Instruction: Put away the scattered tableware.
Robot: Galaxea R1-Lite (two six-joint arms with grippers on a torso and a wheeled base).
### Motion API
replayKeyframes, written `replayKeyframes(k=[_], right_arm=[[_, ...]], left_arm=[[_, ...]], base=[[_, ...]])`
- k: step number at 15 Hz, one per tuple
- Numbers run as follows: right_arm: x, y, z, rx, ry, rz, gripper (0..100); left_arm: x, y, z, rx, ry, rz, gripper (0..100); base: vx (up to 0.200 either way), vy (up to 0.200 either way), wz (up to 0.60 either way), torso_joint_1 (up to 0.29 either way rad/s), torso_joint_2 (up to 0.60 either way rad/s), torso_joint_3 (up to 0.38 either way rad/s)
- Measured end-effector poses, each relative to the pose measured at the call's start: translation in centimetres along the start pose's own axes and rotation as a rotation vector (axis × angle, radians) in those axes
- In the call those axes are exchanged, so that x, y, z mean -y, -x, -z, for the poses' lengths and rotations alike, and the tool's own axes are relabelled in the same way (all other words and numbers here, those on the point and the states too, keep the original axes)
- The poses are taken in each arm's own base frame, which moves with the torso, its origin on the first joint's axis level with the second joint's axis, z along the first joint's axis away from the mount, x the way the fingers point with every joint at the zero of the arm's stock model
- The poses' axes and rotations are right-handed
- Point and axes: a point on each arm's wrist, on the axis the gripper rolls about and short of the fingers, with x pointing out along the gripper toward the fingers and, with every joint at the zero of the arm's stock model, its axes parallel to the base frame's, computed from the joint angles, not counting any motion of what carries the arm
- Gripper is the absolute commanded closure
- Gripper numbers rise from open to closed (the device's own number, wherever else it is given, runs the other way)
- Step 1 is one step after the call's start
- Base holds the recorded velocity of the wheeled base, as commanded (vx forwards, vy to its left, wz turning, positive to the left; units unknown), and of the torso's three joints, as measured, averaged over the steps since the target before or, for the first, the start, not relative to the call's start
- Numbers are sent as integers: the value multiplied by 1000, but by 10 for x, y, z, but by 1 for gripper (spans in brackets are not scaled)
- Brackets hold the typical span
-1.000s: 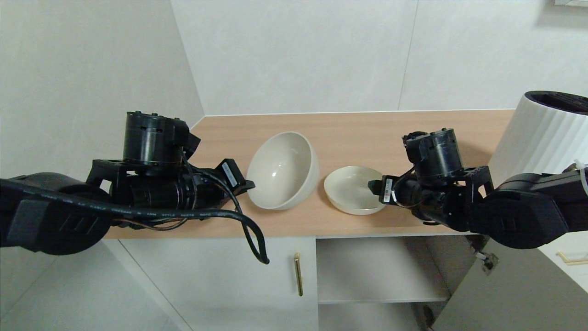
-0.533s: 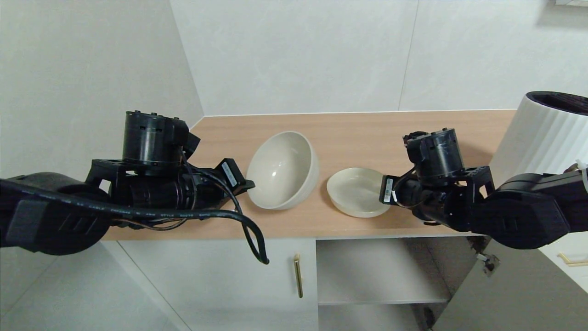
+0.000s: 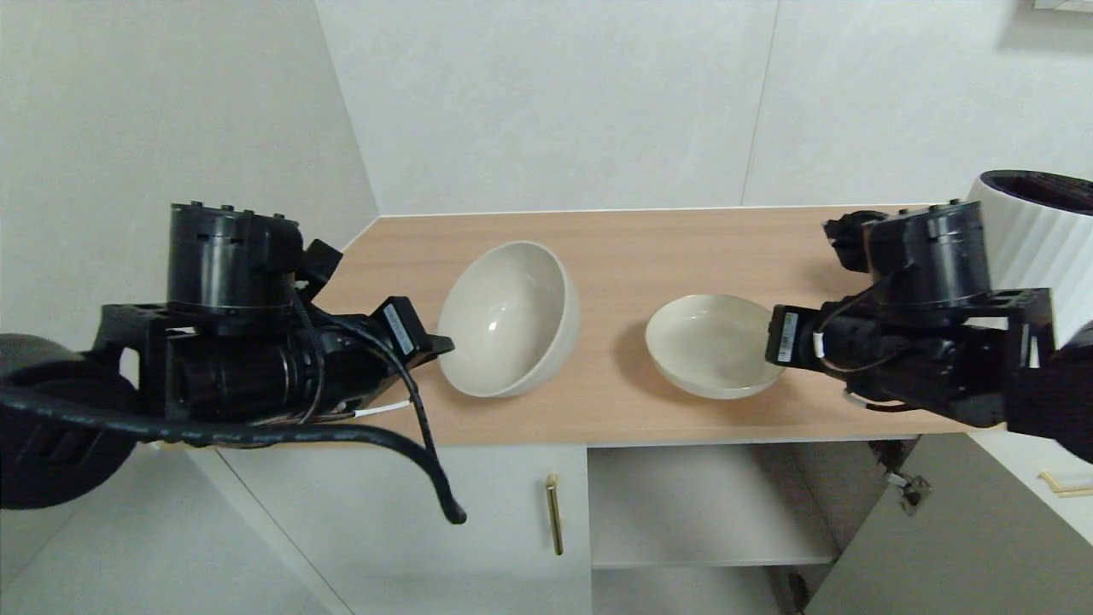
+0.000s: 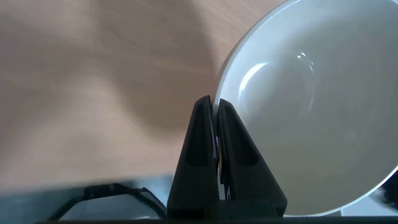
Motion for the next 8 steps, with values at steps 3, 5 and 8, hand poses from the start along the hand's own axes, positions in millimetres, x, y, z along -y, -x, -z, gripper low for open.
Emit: replayKeyframes(k=[3, 5, 8], right_arm=[[24, 35, -3, -103, 32, -38, 100], [33, 59, -2, -200, 44, -103, 100], [36, 83, -2, -270, 45, -231, 100]], left_arm=[[-12, 28, -1, 34, -108, -28, 100], [-14, 44, 2, 20, -150, -44, 100], [-16, 55, 8, -23, -221, -66, 100]], base=[[0, 0, 0, 0, 0, 0], [0, 0, 0, 0, 0, 0], [0, 0, 0, 0, 0, 0]])
